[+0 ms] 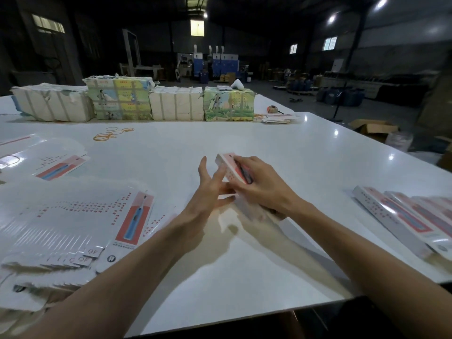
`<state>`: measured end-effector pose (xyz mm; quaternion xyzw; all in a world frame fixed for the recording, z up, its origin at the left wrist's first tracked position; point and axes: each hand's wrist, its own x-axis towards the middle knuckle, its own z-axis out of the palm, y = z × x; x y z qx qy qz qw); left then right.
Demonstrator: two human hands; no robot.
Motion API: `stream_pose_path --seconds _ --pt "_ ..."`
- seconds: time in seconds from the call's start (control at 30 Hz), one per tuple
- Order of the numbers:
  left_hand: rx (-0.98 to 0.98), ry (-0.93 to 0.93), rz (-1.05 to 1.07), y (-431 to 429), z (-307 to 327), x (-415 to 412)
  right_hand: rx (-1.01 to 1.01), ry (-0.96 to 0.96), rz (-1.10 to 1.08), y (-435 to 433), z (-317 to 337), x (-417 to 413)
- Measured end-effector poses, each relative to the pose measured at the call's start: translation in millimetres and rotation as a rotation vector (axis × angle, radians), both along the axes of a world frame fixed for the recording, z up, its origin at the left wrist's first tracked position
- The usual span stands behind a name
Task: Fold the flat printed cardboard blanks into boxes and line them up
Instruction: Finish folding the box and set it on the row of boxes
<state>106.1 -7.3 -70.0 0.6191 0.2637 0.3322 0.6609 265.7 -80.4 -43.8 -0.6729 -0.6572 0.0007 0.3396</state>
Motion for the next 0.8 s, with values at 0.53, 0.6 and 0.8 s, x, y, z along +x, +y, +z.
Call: stream_pose_path --seconds 0.53,0.6,0.8 --pt "0.774 0.557 -0.058 2 -24 0 -0.263 -0.525 -0.722 -146 -33 125" --pt "0.781 0.563 -0.063 3 -22 0 -0.264 -0.534 -0.721 -151 -32 128" --pt "0.799 0.576 -0.091 5 -19 -1 -0.296 -0.552 -0.708 -164 -31 138"
